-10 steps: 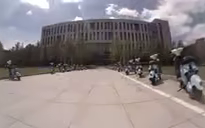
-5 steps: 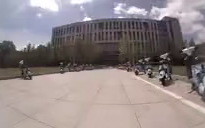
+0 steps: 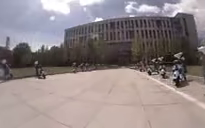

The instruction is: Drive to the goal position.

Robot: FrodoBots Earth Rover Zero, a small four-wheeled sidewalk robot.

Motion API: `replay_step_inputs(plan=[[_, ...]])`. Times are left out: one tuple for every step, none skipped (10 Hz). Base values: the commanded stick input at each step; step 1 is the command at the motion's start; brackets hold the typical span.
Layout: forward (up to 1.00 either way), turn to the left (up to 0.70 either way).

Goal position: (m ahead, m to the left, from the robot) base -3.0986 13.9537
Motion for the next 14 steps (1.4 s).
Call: replay_step_inputs(plan=[[0.00, 0.70], [0.00, 0.70], [0.00, 0.70], [0.00, 0.70], [0.00, 0.70], [0.00, 0.70], [0.00, 0.70], [0.00, 0.70], [0.00, 0.70], [0.00, 0.70], [0.00, 0.70], [0.00, 0.70], [0.00, 0.70], [0.00, 0.70]])
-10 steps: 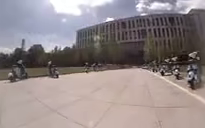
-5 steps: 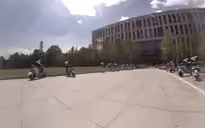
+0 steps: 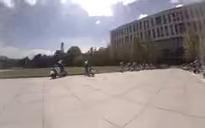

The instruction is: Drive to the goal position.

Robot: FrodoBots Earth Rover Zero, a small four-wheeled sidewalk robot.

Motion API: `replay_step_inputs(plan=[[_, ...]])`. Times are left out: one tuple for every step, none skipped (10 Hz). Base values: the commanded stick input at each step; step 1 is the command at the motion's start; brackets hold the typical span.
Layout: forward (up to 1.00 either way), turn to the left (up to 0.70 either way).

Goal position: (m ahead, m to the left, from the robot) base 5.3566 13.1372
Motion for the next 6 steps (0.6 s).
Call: replay_step_inputs(plan=[[0.00, 0.70], [0.00, 0.70], [0.00, 0.70], [0.00, 0.70], [0.00, 0.70], [0.00, 0.70]])
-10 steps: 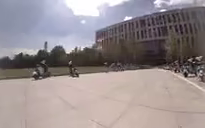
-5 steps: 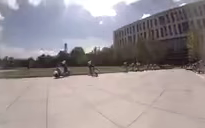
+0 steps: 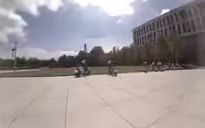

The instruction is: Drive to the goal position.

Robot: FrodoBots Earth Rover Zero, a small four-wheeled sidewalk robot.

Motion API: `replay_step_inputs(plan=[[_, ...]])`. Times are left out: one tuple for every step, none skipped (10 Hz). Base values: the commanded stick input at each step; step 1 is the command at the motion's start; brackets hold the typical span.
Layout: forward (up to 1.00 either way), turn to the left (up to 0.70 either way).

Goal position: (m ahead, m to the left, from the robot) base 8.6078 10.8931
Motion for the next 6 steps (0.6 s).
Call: replay_step_inputs(plan=[[0.00, 0.70], [0.00, 0.70], [0.00, 0.70], [0.00, 0.70], [0.00, 0.70], [0.00, 0.70]])
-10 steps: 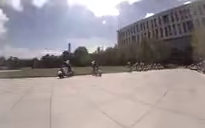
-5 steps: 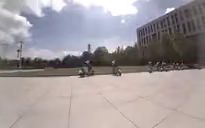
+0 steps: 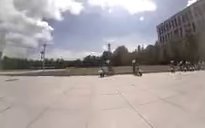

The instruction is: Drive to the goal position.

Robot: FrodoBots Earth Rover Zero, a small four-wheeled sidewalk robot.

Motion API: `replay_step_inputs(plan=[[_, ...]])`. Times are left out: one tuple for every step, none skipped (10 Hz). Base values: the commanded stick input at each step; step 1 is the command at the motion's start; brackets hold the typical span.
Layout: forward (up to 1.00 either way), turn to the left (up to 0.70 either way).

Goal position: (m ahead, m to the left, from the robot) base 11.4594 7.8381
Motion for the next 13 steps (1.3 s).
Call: replay_step_inputs(plan=[[0.00, 0.70], [0.00, 0.70], [0.00, 0.70], [0.00, 0.70], [0.00, 0.70], [0.00, 0.70], [0.00, 0.70], [0.00, 0.70], [0.00, 0.70], [0.00, 0.16], [0.00, 0.01], [0.00, 0.00], [0.00, 0.00]])
